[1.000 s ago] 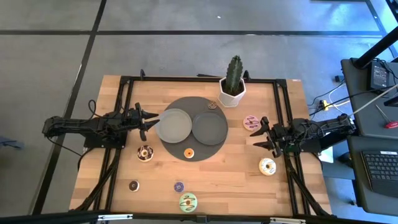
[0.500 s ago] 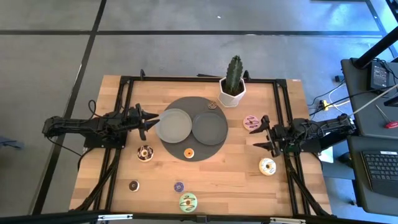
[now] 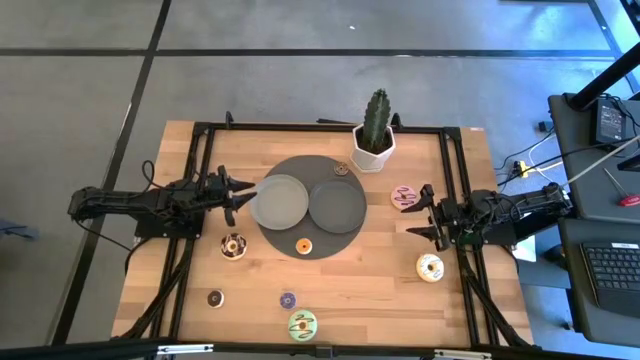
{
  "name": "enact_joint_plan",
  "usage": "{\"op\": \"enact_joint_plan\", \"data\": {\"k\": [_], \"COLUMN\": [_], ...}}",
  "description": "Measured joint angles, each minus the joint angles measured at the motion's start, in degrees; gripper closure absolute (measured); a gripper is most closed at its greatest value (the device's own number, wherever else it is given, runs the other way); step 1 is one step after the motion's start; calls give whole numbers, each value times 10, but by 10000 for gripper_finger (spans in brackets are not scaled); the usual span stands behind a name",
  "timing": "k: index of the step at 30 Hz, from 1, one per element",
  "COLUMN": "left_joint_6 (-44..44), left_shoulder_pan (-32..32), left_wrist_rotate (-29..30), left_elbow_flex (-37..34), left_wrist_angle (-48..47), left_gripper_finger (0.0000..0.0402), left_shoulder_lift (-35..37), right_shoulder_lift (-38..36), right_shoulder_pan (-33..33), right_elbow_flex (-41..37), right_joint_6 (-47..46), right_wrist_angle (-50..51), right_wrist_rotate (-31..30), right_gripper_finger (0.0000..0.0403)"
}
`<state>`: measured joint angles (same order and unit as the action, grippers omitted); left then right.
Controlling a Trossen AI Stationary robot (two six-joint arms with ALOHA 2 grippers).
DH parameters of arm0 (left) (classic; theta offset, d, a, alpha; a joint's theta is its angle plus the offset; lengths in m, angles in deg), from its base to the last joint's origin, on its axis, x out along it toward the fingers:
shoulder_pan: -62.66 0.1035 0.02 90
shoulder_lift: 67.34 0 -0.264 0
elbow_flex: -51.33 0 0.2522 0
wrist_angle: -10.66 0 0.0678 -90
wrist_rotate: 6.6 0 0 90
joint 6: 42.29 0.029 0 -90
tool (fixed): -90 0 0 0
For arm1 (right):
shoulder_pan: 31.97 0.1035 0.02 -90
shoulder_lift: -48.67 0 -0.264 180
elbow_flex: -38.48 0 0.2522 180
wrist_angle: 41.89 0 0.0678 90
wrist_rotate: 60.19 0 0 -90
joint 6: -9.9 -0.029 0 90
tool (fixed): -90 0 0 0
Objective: Pick & Place donuts
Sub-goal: Put the large black donut on the light gray plate
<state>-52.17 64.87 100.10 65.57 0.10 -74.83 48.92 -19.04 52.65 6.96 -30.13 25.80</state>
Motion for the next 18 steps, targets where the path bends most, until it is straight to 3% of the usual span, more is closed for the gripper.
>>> {"op": "enact_joint_plan", "data": {"k": [9, 12, 18], "left_joint_6": [-33, -73, -68], "left_shoulder_pan": [0, -2, -4], "left_wrist_rotate": [-3, -14, -31], "left_elbow_flex": [0, 0, 24], "left_wrist_angle": [0, 1, 21], "left_gripper_finger": [187, 177, 182], "left_shoulder_lift": [0, 0, -7], "right_shoulder_lift": [0, 0, 0], "right_shoulder_pan": [0, 0, 0], "right_elbow_flex": [0, 0, 0], "right_joint_6": [-13, -28, -26], "right_wrist_angle": [0, 0, -3], "right_wrist_rotate": [0, 0, -19], "right_gripper_finger": [144, 144, 144]}}
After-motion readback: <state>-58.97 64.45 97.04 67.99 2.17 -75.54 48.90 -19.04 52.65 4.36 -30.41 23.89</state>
